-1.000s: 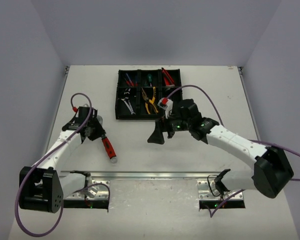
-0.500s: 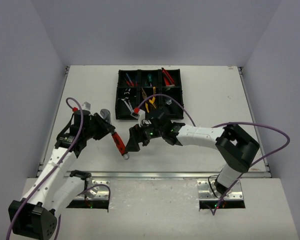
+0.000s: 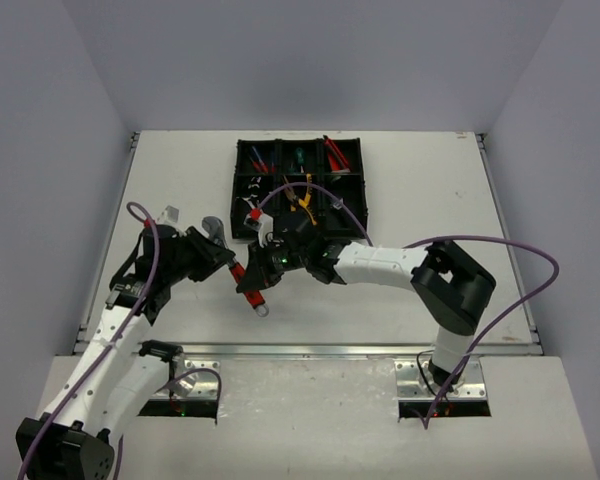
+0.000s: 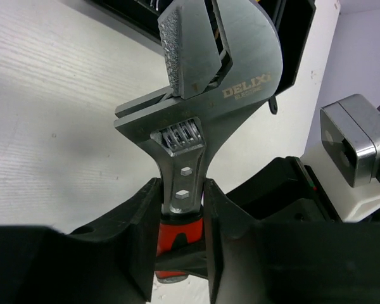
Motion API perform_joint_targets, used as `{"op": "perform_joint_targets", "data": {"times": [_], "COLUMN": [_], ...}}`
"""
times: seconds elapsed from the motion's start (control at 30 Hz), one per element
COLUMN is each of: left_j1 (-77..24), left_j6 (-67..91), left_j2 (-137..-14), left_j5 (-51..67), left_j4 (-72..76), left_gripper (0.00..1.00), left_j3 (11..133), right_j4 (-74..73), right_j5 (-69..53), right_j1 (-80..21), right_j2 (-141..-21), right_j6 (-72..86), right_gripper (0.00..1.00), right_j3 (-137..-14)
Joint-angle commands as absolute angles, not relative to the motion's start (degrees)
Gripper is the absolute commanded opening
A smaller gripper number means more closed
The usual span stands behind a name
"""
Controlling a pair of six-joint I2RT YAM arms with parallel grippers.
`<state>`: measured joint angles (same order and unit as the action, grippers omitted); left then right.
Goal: Sort the tools into containers
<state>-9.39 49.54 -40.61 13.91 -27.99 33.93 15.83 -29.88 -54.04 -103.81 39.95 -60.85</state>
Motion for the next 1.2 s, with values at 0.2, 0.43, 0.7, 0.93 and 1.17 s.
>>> {"op": "perform_joint_targets", "data": {"times": [0.2, 0.43, 0.7, 0.93, 1.17], "left_j1": [-9.61, -9.58, -9.58, -9.58, -9.58], "left_j6": [38.91, 26.31, 24.32, 24.62, 24.74], "left_j2": [-42.62, -39.91, -39.23, -36.12, -35.82], "left_j5": [4.21, -8.08, -8.14, -8.44, -8.09], "left_j4": [-28.15, -35.3, -33.46, -32.15, -31.86], "left_gripper": [1.0, 1.0, 1.0, 1.0, 1.0], "left_j3": [48.99, 54.07, 47.45, 45.77, 45.26], "right_j4": [0.07, -23.25, -28.02, -25.91, -24.57], "right_j5": [-21.19, -18.23, -24.5, -31.7, -32.22], "right_j1": [-50.47, -34.25, -22.19, -11.47, -8.58], "right_j2": [-89.82, -73.81, -71.86, -68.8, -75.06], "right_j6": [38.53, 28.8, 28.26, 29.38, 24.82], "right_gripper": [0.0, 0.0, 0.0, 0.0, 0.0], "right_j3": [-58.66, -56.51, -55.85, -57.43, -63.14]}}
